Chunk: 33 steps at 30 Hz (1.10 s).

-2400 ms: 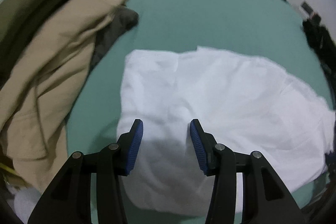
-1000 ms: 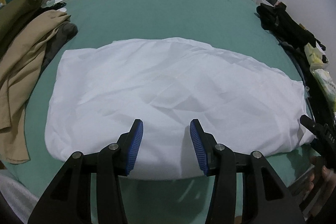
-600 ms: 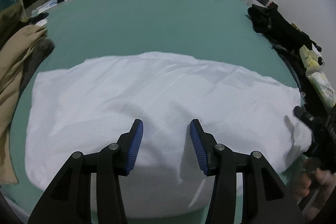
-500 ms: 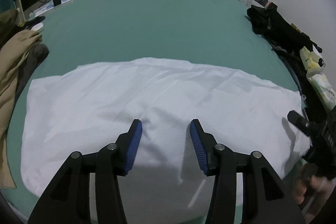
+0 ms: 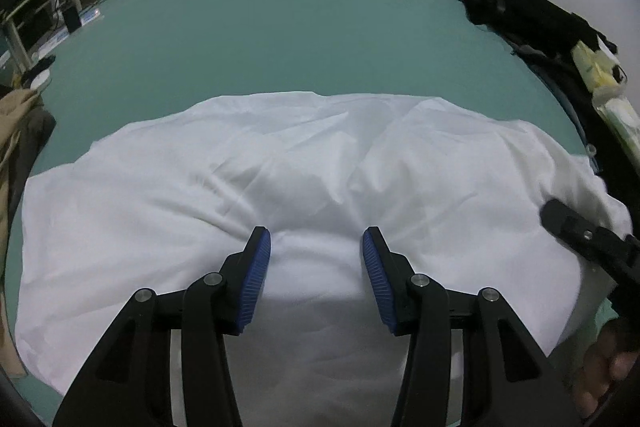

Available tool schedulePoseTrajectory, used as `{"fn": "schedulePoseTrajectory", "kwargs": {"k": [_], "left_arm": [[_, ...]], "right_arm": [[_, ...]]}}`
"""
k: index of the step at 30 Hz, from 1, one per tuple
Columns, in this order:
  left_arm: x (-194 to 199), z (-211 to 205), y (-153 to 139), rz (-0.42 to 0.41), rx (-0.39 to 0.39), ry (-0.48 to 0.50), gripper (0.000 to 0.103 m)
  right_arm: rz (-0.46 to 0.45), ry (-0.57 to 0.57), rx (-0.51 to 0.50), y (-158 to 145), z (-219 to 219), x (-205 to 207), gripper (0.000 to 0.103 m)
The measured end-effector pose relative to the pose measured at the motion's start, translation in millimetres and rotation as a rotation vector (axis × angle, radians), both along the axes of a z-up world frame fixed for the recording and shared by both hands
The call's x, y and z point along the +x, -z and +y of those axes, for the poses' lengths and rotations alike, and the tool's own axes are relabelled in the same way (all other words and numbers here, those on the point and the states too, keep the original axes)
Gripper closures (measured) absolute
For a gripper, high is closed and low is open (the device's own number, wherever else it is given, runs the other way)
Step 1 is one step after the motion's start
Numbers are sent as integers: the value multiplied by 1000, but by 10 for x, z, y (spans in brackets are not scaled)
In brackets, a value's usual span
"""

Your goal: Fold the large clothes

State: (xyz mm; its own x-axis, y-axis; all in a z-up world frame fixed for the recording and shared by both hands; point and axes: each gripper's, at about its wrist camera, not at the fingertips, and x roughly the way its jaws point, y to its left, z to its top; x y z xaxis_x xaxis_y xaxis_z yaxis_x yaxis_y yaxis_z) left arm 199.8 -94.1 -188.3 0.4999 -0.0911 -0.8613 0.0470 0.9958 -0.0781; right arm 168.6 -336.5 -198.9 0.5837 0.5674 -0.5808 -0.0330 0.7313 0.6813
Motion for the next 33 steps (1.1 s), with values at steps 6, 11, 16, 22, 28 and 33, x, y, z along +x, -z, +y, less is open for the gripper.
{"fn": "schedulePoseTrajectory", "kwargs": {"k": [6, 11, 16, 22, 28, 33], "left_arm": [[-12, -80, -2, 12, 45, 17, 52], [-21, -8, -2, 1, 67, 48, 52], [-72, 213, -150, 0, 28, 106, 52], [-322, 1154, -488, -107, 62, -95, 52], [-557, 2062, -488, -120, 38, -276, 51], [-625, 2354, -326, -121, 143, -313, 52]], "right_arm": [[-72, -29, -97, -288, 226, -53, 82], [-111, -57, -230, -509, 484, -68, 82], [-148, -72, -361, -704, 751, -65, 82], [-131, -74, -499, -812, 1044, -34, 82], [-133, -115, -625, -917, 1479, -14, 82], [-138, -174, -666, -910, 1898, 10, 82]]}}
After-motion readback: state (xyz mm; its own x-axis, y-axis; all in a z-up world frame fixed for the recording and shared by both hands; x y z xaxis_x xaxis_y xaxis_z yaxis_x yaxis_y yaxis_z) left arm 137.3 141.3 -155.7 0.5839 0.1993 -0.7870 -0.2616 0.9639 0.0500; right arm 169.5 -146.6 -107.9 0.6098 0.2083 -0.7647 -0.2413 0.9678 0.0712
